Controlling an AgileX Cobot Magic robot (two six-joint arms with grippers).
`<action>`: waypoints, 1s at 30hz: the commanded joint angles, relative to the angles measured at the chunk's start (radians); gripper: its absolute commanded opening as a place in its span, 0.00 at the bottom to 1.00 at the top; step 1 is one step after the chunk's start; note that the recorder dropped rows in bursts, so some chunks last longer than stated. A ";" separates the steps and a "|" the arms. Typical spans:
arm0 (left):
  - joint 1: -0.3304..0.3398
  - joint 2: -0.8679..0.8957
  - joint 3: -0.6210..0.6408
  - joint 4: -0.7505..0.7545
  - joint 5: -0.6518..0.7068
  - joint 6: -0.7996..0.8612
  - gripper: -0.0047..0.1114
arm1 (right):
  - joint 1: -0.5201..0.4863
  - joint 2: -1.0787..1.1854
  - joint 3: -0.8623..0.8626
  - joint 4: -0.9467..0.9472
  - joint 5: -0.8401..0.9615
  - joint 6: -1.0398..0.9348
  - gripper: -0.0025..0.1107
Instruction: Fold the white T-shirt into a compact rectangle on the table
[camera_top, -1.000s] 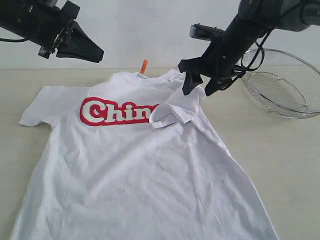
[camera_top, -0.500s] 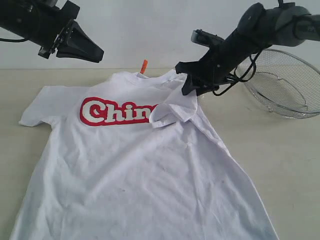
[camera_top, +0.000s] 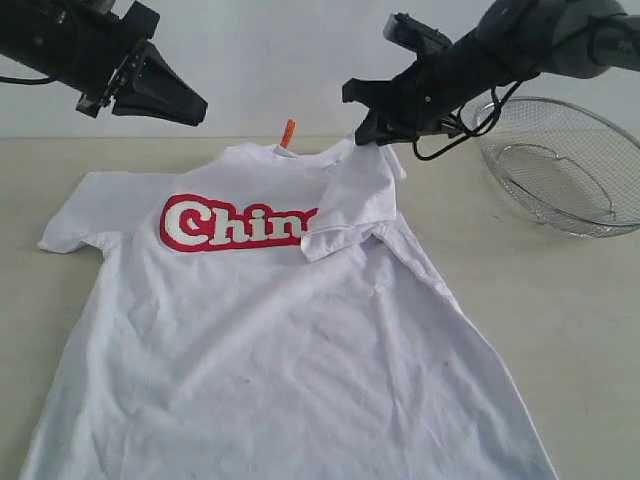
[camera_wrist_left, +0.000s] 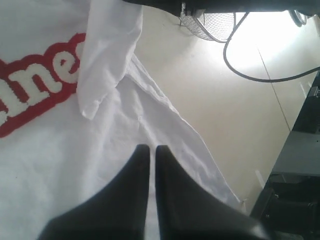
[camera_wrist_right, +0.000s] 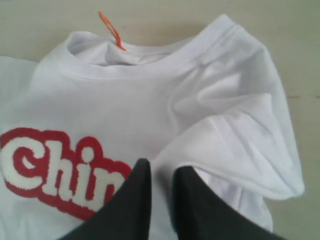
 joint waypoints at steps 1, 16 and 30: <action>-0.002 -0.010 0.004 0.013 0.004 0.008 0.08 | 0.014 0.005 -0.008 0.069 -0.041 -0.036 0.13; -0.002 -0.010 0.064 0.013 0.004 0.031 0.08 | 0.107 0.187 -0.124 0.155 -0.193 -0.011 0.13; -0.002 -0.010 0.084 -0.015 0.004 0.068 0.08 | 0.103 0.242 -0.297 0.239 0.020 -0.063 0.51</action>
